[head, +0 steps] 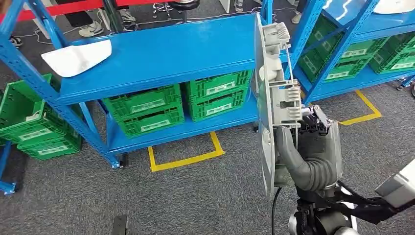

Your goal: Take the parts from the cabinet and place them on the table.

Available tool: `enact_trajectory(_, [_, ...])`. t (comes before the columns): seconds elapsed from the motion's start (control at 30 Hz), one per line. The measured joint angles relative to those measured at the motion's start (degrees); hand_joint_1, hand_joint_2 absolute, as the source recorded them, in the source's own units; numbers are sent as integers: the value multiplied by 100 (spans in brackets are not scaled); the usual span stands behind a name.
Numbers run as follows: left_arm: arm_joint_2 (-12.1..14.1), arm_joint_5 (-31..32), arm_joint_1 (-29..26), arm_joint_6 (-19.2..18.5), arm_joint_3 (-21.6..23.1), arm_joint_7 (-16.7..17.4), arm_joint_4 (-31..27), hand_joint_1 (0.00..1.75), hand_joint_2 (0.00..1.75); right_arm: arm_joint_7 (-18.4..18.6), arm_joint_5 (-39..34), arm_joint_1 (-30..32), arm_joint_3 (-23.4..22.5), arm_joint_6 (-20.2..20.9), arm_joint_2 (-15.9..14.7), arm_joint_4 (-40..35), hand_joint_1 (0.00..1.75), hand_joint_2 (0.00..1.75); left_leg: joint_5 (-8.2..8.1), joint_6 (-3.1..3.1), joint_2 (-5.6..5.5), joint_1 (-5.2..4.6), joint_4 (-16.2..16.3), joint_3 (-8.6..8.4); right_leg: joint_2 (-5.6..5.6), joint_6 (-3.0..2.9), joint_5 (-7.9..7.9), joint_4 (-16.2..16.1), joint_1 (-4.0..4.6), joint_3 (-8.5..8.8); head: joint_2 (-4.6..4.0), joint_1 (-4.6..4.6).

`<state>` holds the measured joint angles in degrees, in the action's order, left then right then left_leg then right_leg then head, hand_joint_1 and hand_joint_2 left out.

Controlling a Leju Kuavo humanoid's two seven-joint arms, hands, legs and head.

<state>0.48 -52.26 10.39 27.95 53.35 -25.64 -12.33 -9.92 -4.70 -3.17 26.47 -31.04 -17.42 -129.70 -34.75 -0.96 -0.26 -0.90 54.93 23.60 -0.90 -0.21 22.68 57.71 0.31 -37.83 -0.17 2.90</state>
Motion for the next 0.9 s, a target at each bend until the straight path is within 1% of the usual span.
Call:
enact_trajectory(0.03, [0,-2,-3,-4,0,2,0,0,175,7,0,-12,13,7,0,9,175,175,35,-27,-2,-16,-4,21,-1,30,-70,-31,-14,-5,0,-26])
enact_trajectory(0.07, [-7,-2,-18,-15,0,13,0,0,175,13,0,-15,26,11,0,11,175,175,167,-66,9,11,-58,100,26,70,-159,-76,17,-19,0,-26])
enact_trajectory(0.1, [-13,-2,-7,-26,-2,11,2,0,175,15,0,-10,37,13,2,18,175,175,260,-97,30,45,-72,157,63,105,33,-28,-8,-93,-2,-70])
enact_trajectory(0.13, [-24,-2,-5,-28,-2,13,0,0,175,20,0,-23,53,20,4,22,175,175,350,-156,23,49,-68,262,78,136,402,169,-27,-160,-4,-30])
enact_trajectory(0.17, [-26,-2,-7,-33,-2,13,-2,0,175,22,0,-22,63,24,2,33,175,175,433,-167,25,48,-63,367,78,171,784,502,-50,-202,-2,11])
enact_trajectory(0.2, [-42,-2,-11,-35,0,13,-2,0,175,22,-2,-21,81,22,4,42,175,175,528,-172,25,41,-55,478,81,208,1143,953,-72,-240,-4,35])
enact_trajectory(0.23, [-46,-2,-11,-35,0,13,-2,0,175,24,0,-21,96,22,7,46,175,175,604,-170,28,36,-43,578,81,232,1321,1331,-84,-265,-4,42])
enact_trajectory(0.27, [-44,-2,-13,-35,0,13,0,0,175,24,-2,-21,109,24,7,48,175,175,690,-160,38,36,-10,716,79,253,1298,1679,-91,-257,-2,46])
enact_trajectory(0.3, [-44,-2,-13,-35,0,13,0,0,175,24,-2,-22,118,22,7,57,175,175,751,-150,49,38,25,837,80,266,1125,1763,-100,-187,-4,59])
enact_trajectory(0.33, [-46,-2,-13,-35,0,13,0,0,175,24,-2,-23,133,22,7,59,175,175,816,-134,63,41,75,974,78,274,847,1627,-114,8,-2,70])
enact_trajectory(0.37, [-46,-2,-13,-35,0,13,0,0,175,24,-2,-26,147,24,7,59,175,175,865,-117,70,43,123,1092,79,278,663,1313,-130,283,-2,86])
enact_trajectory(0.4, [-46,-2,-12,-35,0,13,0,0,175,24,-2,-40,164,24,7,59,175,175,916,-90,70,44,171,1181,80,277,643,850,-144,645,-2,105])
enact_trajectory(0.43, [-42,-2,-11,-35,0,13,0,0,175,24,-2,-61,181,24,9,59,175,175,954,-58,68,25,216,1231,94,267,842,285,-148,1100,-2,140])
enact_trajectory(0.47, [-48,0,-9,-35,0,13,-2,0,175,26,0,-84,192,24,9,55,175,175,980,-34,84,16,252,1279,100,224,998,-277,-134,1426,0,188])
enact_trajectory(0.5, [-42,0,-2,-33,-2,11,0,0,175,24,0,-90,199,24,9,57,175,175,1086,9,101,26,251,1317,111,164,1077,-392,-109,1448,0,149])
enact_trajectory(0.53, [-35,-2,-5,-33,-2,11,0,0,175,24,-2,-89,203,24,11,57,175,175,1164,45,120,49,218,1348,122,125,1026,-354,-79,1383,0,145])
enact_trajectory(0.57, [-35,-2,-26,-33,-2,13,2,0,175,26,0,-89,208,24,11,57,175,175,1240,87,123,40,196,1372,115,69,950,-353,-68,1292,0,173])
enact_trajectory(0.6, [-31,-2,-38,-35,-2,13,2,0,175,26,-2,-95,214,24,13,68,175,175,1185,112,110,68,230,1438,80,-2,848,-385,-121,1213,-4,180])
enact_trajectory(0.63, [-31,-2,-45,-33,0,13,2,0,175,26,0,-97,221,24,15,77,175,175,866,143,84,73,363,1518,76,-49,776,-379,-105,1108,0,125])
enact_trajectory(0.67, [-33,-2,-45,-33,0,18,2,0,175,26,-2,-93,221,24,15,79,175,175,447,164,66,95,678,1613,66,-87,693,-374,-98,1027,-7,57])
enact_trajectory(0.7, [-33,-2,-42,-35,0,15,2,0,175,26,-2,-91,223,22,26,79,175,175,76,191,42,111,1094,1687,56,-96,612,-366,-85,925,-2,11])
enact_trajectory(0.73, [-33,-2,-41,-35,0,15,2,0,175,26,0,-91,225,22,28,83,175,175,-170,210,23,121,1522,1750,50,-101,539,-353,-71,820,-4,-24])
enact_trajectory(0.77, [-33,-2,-41,-35,0,15,2,0,175,26,0,-91,227,22,28,90,175,175,-248,220,18,122,1902,1779,45,-97,463,-324,-61,698,-4,-44])
enact_trajectory(0.8, [-33,-2,-43,-35,0,17,2,0,175,26,0,-89,227,24,28,94,175,175,-113,220,18,122,2086,1722,39,-90,396,-285,-56,572,-4,-65])
enact_trajectory(0.83, [-33,-2,-43,-35,0,15,2,0,175,26,-2,-92,230,22,28,94,175,175,154,211,18,122,2025,1548,32,-80,333,-235,-52,440,-4,-76])
enact_trajectory(0.87, [-31,-2,-40,-35,0,15,2,0,175,26,0,-90,230,22,28,94,175,175,350,201,18,122,1834,1333,32,-68,291,-194,-50,340,-4,-87])
enact_trajectory(0.9, [-26,-2,-34,-33,0,15,2,0,175,26,-2,-90,232,24,28,96,175,175,468,174,15,120,1399,946,34,-51,239,-138,-47,228,-4,-98])
